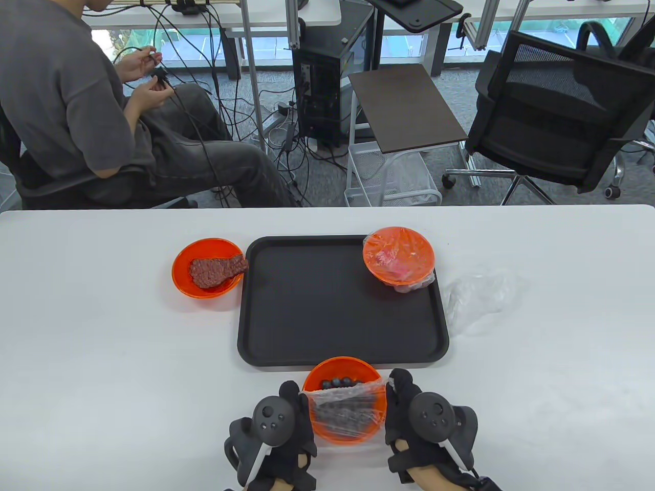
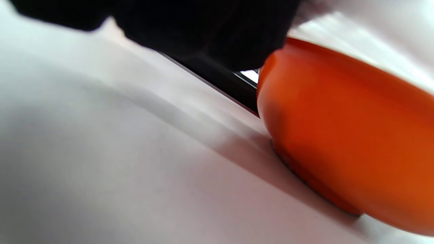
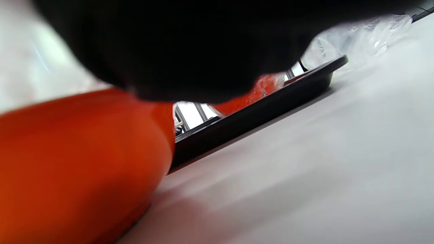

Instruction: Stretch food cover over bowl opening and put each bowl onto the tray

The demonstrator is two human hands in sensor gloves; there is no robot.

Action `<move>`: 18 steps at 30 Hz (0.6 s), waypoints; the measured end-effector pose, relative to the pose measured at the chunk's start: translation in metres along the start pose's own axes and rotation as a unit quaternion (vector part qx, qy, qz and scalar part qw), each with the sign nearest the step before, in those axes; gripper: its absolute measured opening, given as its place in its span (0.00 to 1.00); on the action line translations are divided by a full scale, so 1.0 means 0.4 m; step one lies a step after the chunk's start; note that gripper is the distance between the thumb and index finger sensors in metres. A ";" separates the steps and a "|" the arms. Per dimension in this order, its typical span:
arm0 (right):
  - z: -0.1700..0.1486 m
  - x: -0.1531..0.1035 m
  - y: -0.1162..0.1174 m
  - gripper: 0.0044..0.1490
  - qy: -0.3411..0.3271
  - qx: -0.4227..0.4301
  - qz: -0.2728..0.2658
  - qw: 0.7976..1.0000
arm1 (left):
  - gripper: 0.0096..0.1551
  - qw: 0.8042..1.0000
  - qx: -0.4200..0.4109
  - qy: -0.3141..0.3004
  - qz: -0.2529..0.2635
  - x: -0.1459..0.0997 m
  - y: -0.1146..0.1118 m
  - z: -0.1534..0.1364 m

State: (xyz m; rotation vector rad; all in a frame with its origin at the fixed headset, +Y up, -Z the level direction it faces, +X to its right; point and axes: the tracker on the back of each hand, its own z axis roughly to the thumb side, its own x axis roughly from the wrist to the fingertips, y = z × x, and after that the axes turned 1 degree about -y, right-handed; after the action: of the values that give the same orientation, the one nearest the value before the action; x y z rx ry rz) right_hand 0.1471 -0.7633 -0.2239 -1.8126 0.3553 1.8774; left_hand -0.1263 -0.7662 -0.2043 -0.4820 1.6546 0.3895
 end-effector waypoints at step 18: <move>-0.006 0.022 0.006 0.30 0.027 -0.008 0.018 0.999 | 0.28 0.999 -0.037 0.018 -0.013 0.012 -0.002 -0.025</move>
State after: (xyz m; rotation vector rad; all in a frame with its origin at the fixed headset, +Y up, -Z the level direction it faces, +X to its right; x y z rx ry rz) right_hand 0.1481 -0.7652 -0.2330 -1.8814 0.3953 1.8629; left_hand -0.1350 -0.7725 -0.2077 -0.5691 1.6718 0.4261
